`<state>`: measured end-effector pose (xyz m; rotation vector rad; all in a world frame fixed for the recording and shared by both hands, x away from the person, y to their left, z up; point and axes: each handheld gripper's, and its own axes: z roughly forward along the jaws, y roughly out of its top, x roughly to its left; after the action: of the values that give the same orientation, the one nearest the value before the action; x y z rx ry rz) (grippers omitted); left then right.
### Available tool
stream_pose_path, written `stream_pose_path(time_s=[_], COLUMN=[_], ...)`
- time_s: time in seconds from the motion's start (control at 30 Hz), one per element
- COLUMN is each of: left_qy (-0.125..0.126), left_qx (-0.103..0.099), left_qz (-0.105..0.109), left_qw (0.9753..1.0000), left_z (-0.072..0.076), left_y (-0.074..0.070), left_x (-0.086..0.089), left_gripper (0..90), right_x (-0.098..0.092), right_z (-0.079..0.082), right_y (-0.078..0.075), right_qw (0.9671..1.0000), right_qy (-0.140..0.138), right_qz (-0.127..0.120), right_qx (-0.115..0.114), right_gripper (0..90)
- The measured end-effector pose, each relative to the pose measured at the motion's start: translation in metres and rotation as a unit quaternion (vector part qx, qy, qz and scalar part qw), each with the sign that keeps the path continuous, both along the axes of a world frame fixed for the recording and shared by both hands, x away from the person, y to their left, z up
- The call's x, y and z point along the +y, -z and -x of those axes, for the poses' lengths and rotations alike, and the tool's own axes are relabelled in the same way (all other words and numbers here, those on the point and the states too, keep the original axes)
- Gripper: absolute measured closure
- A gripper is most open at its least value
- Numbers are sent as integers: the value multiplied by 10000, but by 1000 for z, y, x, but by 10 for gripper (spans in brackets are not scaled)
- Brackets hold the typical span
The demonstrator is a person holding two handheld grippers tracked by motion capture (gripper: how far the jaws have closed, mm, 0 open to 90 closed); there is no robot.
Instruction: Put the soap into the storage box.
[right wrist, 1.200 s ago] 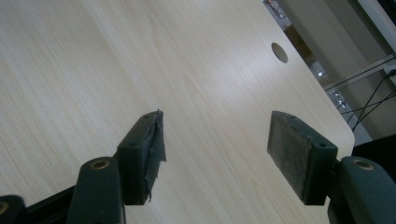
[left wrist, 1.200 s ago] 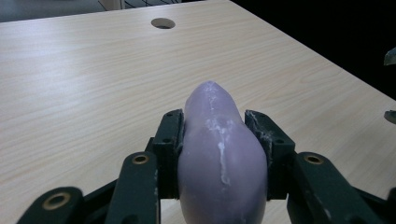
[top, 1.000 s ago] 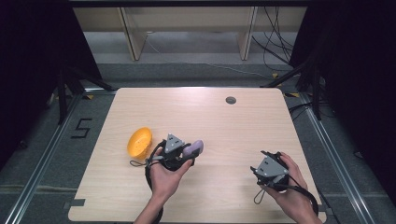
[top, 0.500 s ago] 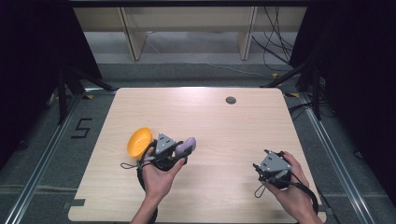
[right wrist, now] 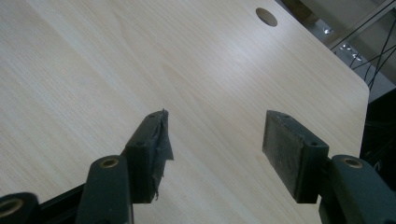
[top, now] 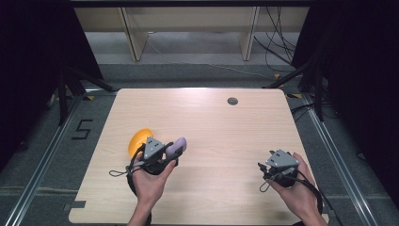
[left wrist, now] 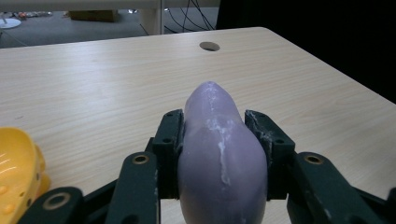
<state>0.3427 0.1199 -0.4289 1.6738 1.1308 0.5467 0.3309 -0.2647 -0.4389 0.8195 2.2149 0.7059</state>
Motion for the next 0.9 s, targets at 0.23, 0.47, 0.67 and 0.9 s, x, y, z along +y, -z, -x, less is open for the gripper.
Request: stream_pose_path(time_s=[0.23, 0.47, 0.67, 0.9], left_qy=[-228, -400, -519, -654], left_qx=[-46, -123, -150, -197], left_qz=[63, 33, 70, 57], left_qw=[9997, 9991, 9985, 9977], left_z=[2, 5, 7, 8], left_y=[-1, -2, -3, -6], left_x=[9, 17, 24, 31], left_gripper=[584, 584, 584, 584], right_x=[-1, -1, 0, -2], right_z=[-1, -2, -2, -2], right_y=[1, 0, -1, -1], right_qw=[9999, 10000, 10000, 9996], right_qy=[20, 14, 67, 265], right_qz=[-86, -26, -12, -117], right_qx=[-78, -12, -50, -24], right_gripper=[451, 529, 555, 569])
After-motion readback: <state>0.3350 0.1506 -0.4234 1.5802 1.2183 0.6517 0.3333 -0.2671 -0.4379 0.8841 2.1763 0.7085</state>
